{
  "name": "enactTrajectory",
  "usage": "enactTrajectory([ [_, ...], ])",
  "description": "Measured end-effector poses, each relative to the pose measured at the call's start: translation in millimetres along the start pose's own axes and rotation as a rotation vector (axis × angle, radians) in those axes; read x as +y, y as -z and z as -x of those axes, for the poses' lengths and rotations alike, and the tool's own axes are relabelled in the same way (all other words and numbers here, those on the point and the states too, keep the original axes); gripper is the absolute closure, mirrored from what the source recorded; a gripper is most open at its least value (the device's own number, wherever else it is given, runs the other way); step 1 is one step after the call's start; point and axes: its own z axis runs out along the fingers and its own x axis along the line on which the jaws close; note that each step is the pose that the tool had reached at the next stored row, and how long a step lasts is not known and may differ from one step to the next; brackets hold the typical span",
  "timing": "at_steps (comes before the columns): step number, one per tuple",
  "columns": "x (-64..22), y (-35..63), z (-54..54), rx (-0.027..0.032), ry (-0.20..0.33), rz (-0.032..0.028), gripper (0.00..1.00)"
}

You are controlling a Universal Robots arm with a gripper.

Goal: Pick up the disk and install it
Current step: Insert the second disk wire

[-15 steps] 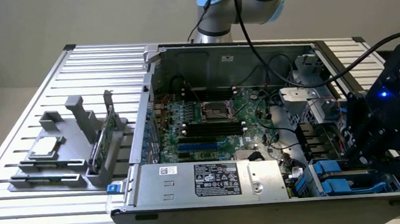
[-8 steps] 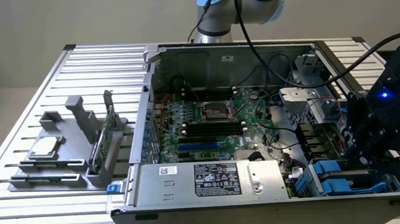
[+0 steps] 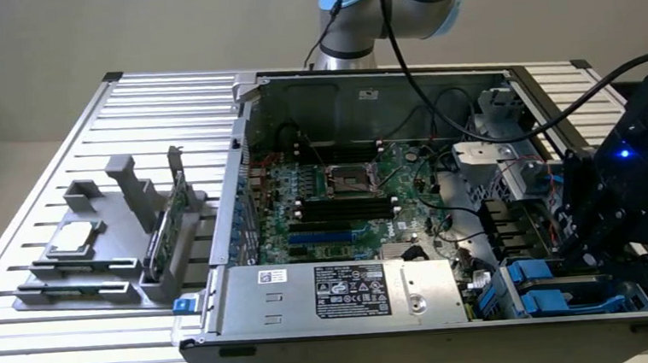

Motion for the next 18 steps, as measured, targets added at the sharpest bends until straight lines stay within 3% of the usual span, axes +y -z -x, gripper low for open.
enactTrajectory([
  [6, 0.1, -0.5, 0.3, 0.0063, -0.007, 0.0007, 0.83],
  [18, -0.2, -2.7, 4.2, 0.0122, -0.029, 0.0028, 0.83],
])
